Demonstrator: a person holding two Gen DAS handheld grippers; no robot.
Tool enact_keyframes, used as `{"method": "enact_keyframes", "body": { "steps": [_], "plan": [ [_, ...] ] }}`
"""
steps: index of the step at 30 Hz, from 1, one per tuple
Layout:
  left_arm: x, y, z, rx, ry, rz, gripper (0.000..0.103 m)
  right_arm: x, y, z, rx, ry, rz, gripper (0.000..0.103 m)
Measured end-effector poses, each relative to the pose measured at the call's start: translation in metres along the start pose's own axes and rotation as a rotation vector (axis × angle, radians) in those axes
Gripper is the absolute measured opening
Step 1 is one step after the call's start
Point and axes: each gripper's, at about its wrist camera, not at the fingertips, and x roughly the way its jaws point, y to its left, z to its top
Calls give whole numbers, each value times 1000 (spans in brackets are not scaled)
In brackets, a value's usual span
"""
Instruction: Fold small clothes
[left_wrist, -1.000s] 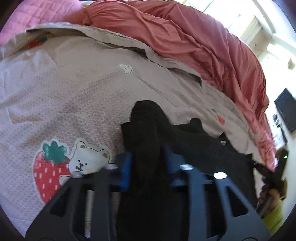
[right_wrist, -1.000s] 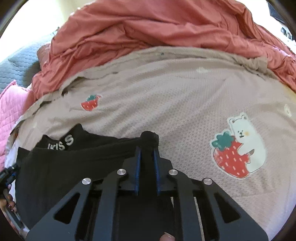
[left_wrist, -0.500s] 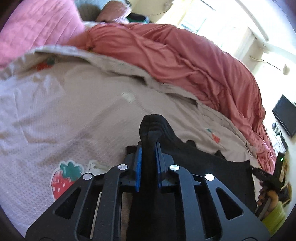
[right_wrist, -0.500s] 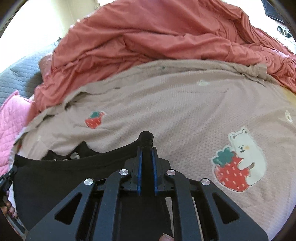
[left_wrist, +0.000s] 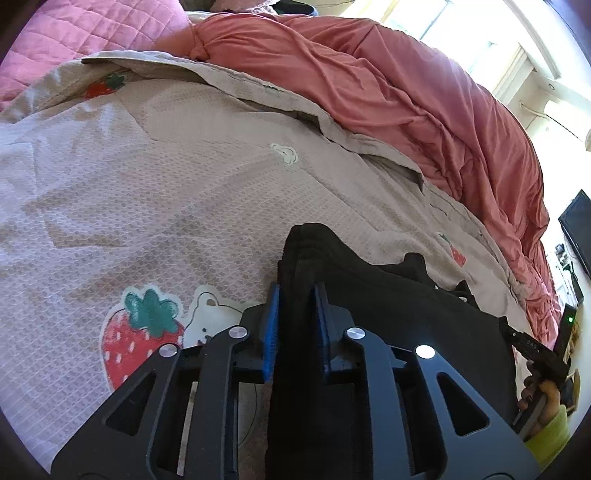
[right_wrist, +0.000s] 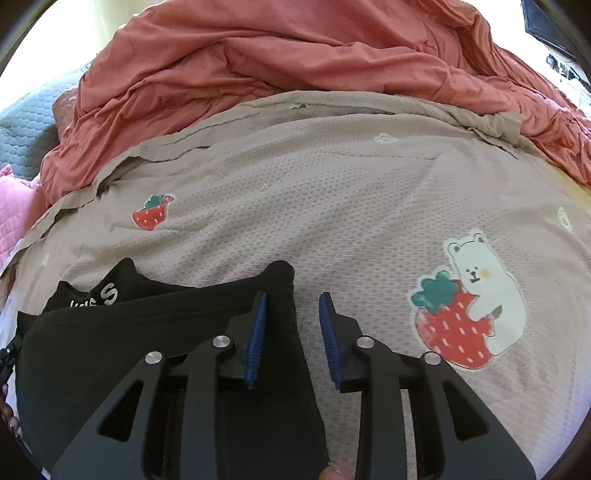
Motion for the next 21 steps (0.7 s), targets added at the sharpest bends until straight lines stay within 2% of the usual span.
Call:
{"method": "enact_keyframes", "body": {
  "steps": [2, 4, 6, 8, 10, 12, 16, 19, 21],
  "plan": [
    [-5, -1, 1, -3, 0, 9, 12, -5, 1, 0, -9, -9, -1, 32],
    [-11, -1, 2, -2, -5, 21, 12, -10, 1, -1, -14, -15, -2, 39],
    [-17, -2, 4, -4, -11, 25, 13, -17, 1, -3, -15, -28, 7, 42],
    [-21, -2, 5, -6, -13, 33, 22, -22, 2, -5, -20, -38, 8, 51],
    [-26, -3, 5, -8, -14, 39, 25, -28, 3, -7, -21, -48, 18, 62],
    [-31, -3, 5, -6, -15, 50, 26, -35, 5, -10, -25, -57, 28, 65],
    [-41, -4, 6, -6, -28, 60, 39, -48, 8, -17, -34, -74, 42, 65],
    [-49, -9, 5, 9, -38, 59, 42, -55, 9, -22, -29, -76, 62, 65],
    [-55, -15, 4, 31, -50, 71, 47, -60, 8, -25, -22, -75, 76, 65]
  ]
}}
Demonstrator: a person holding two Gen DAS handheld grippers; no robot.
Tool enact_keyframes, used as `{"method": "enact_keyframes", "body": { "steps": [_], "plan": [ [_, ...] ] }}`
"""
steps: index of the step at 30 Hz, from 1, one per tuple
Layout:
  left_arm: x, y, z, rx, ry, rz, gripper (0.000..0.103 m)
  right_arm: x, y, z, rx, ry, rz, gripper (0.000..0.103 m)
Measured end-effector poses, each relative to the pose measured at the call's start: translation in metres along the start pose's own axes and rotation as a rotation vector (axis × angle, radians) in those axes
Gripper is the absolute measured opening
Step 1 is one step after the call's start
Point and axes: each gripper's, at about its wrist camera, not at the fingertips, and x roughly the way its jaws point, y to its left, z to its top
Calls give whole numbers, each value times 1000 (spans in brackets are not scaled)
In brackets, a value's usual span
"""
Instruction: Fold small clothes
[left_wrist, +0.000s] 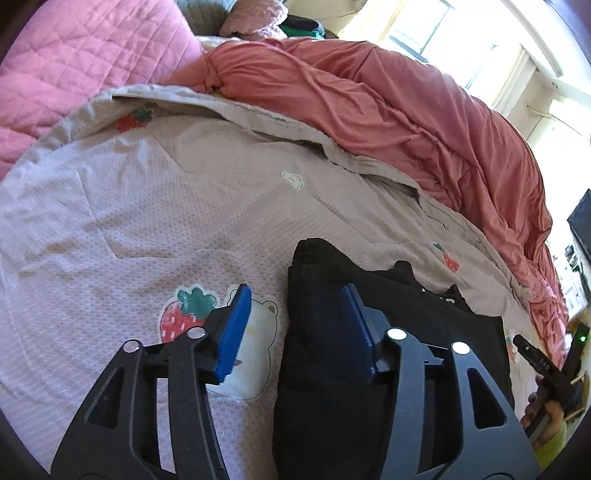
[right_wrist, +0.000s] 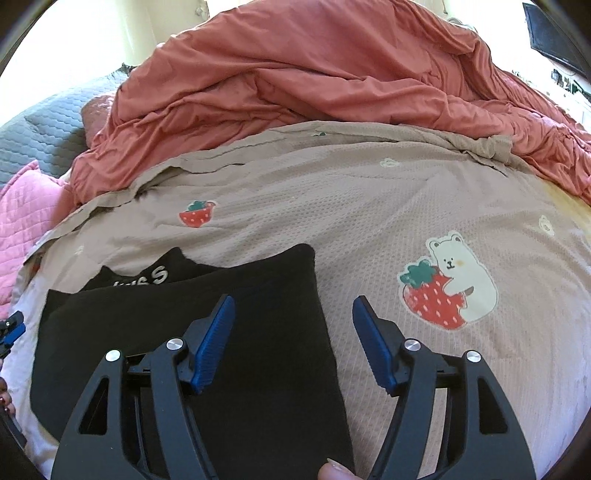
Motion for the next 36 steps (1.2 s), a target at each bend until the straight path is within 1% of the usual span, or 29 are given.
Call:
{"method": "enact_keyframes", "body": {
  "steps": [1, 6, 11, 12, 13, 14, 19, 25, 26, 27, 32, 34, 36],
  "plan": [
    [-3, -3, 0, 9, -6, 2, 52, -3, 0, -2, 2, -1, 3, 65],
    [-18, -15, -2, 51, -39, 4, 59, -17, 6, -12, -14, -6, 28, 65],
    [-32, -24, -5, 70, -74, -6, 71, -28, 15, -21, -24, 4, 58, 65],
    [-36, -26, -5, 73, -83, -10, 73, -30, 17, -23, -32, 5, 58, 74],
    [-37, -28, -6, 77, -88, -14, 76, -32, 19, -24, -37, 2, 57, 89],
    [-39, -30, -7, 83, -93, -16, 76, -37, 22, -27, -45, -11, 51, 90],
    [-42, -34, -10, 97, -92, -17, 81, -48, 35, -34, -91, -22, 55, 90],
    [-42, -41, -19, 132, -76, -7, 83, -57, 49, -44, -134, -21, 65, 90],
    [-42, -42, -21, 139, -69, -6, 87, -57, 52, -47, -145, -14, 67, 90],
    [-42, -43, -25, 146, -65, -5, 87, -57, 54, -49, -149, -11, 68, 90],
    [-40, -48, -37, 183, -27, -3, 87, -56, 64, -61, -159, 11, 86, 90],
    [-38, -52, -44, 203, -5, -7, 88, -54, 68, -66, -170, 24, 88, 90],
    [-34, -57, -52, 234, 17, 5, 88, -52, 72, -71, -178, 39, 92, 90]
  ]
}}
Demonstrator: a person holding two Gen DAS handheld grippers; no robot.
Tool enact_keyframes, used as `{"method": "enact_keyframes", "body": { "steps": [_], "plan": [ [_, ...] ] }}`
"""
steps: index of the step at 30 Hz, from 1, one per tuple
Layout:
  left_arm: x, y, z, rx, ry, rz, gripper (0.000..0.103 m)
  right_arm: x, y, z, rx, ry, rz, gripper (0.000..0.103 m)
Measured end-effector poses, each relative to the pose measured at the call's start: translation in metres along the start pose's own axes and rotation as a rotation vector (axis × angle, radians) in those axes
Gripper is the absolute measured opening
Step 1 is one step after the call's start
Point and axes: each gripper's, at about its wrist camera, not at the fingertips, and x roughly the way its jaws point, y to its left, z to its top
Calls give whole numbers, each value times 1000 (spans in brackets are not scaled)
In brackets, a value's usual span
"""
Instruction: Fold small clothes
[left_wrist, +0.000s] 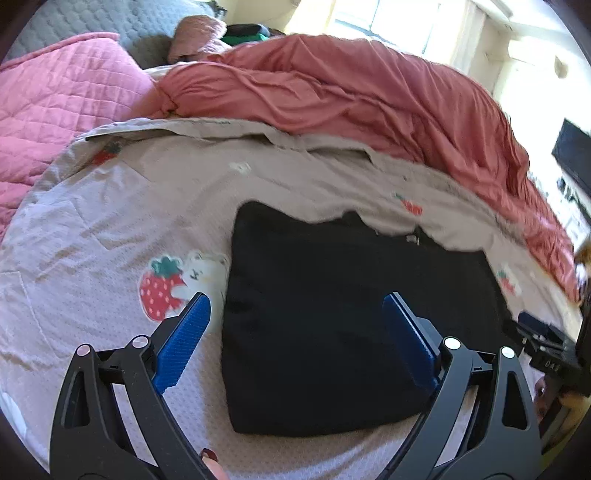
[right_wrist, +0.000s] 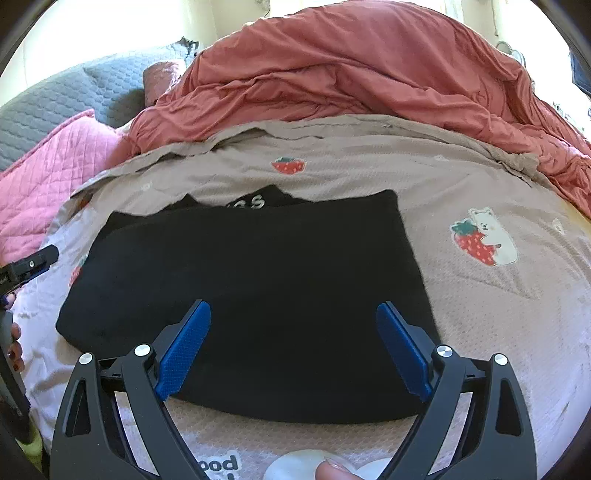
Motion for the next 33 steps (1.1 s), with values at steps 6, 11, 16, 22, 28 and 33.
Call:
{"method": "enact_keyframes", "body": {
  "steps": [6, 11, 16, 22, 28, 33],
  "plan": [
    [16, -17, -18, 69, 71, 17, 88, 8, 5, -10, -9, 44, -1, 91],
    [39, -21, -31, 114, 164, 58, 89, 26, 3, -20, -12, 140, -32, 91],
    [42, -20, -32, 125, 177, 67, 90, 26, 5, -22, -21, 137, -32, 91],
    [33, -20, -26, 115, 159, 56, 92, 14, 0, -20, 9, 101, -4, 91],
    [27, -22, -23, 103, 137, 43, 93, 3, 2, -18, 4, 75, 0, 91],
    [23, -21, -20, 93, 126, 37, 93, -3, 8, -15, -12, 56, 2, 91]
  ]
}}
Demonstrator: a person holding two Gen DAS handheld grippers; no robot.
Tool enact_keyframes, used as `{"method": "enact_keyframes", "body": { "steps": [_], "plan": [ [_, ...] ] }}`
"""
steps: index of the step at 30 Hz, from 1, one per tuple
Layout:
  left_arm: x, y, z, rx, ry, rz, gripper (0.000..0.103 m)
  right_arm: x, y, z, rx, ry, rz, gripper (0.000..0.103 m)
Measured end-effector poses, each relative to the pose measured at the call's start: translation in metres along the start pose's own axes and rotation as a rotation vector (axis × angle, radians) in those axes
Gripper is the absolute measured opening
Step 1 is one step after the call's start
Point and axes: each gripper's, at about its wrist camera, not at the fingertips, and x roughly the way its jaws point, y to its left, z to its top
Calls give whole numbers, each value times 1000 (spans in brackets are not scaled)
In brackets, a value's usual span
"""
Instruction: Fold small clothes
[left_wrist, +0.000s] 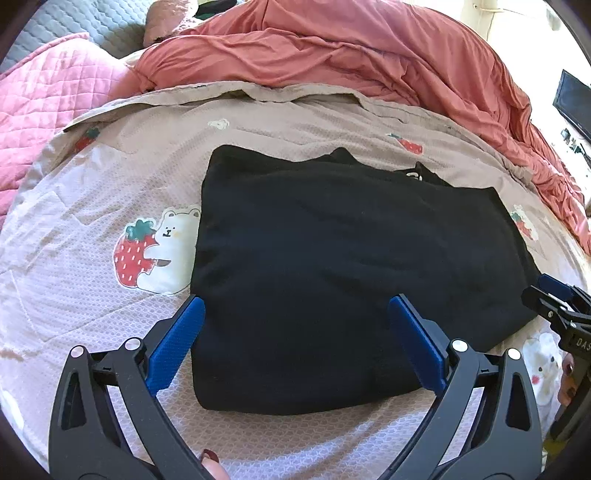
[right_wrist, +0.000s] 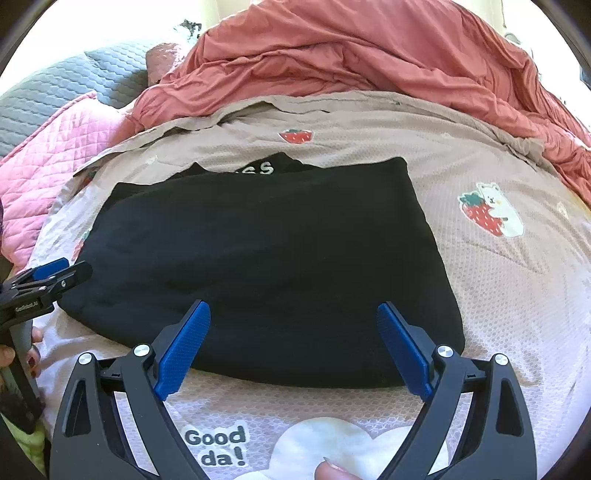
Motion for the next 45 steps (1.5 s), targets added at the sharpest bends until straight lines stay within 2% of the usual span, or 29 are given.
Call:
{"method": "enact_keyframes", "body": {
  "steps": [7, 15, 20, 27, 31, 39, 45],
  "plan": [
    [-6, 6, 3, -21, -18, -4, 93, -8, 21, 5, -44, -26, 16, 91],
    [-10, 25, 8, -69, -33, 4, 93, -6, 64, 4, -145, -38, 55, 91],
    [-12, 60, 11, -181, -33, 5, 93, 7, 111, 2, -249, -26, 90, 91],
    [-10, 118, 9, -370, -30, -2, 93, 27, 176, -7, -439, -30, 89, 91],
    [-12, 137, 7, -438, -39, -14, 93, 37, 206, -15, -546, -21, 88, 91],
    [-12, 149, 9, -468, -55, -32, 93, 63, 238, -32, -707, 15, 17, 91],
    [-8, 146, 14, -445, -61, -38, 93, 75, 248, -30, -726, -7, -17, 91]
  ]
}}
